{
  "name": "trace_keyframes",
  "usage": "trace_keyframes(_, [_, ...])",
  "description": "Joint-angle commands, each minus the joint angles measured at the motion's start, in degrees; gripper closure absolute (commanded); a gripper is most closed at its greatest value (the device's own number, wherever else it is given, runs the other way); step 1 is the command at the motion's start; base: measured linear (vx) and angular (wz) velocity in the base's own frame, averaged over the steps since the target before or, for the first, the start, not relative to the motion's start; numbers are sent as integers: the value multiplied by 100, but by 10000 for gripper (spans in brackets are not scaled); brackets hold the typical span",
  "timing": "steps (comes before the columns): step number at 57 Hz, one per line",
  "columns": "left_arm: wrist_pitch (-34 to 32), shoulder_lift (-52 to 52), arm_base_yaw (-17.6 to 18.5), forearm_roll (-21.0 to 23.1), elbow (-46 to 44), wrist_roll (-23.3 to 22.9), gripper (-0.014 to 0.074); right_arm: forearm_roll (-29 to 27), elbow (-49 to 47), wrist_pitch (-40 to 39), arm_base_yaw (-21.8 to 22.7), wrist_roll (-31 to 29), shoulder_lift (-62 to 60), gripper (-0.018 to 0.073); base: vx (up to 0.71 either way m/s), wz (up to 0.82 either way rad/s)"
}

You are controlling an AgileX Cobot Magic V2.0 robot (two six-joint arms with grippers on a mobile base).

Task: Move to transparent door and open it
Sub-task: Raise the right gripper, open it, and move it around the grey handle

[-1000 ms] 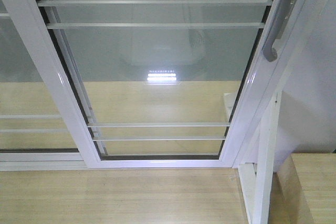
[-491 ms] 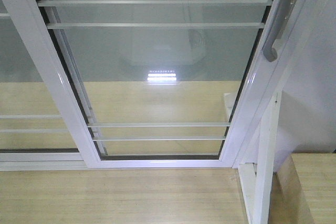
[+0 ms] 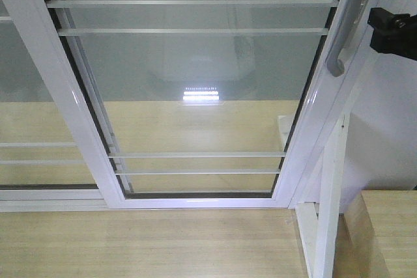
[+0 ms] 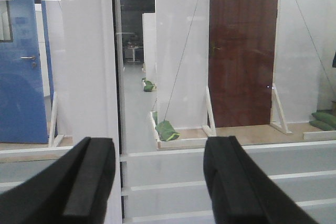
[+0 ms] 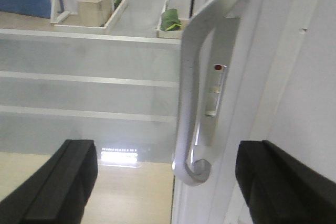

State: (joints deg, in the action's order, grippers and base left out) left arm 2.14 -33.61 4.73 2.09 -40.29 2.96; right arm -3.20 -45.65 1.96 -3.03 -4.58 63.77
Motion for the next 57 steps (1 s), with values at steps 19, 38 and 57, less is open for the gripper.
trace_keyframes(19, [-246, -31, 37, 18, -192, -42, 93, 188, -959, -1695, 136, -46, 1706, -29, 0, 0])
trace_keyframes(38, [50, -31, 37, 12, -192, -17, 93, 190, -2344, -1735, 136, -46, 3093, -26, 0, 0])
trace_keyframes(57, [50, -31, 37, -4, -192, -16, 93, 185, -2781, -1816, 136, 53, 3614, 236, 0, 0])
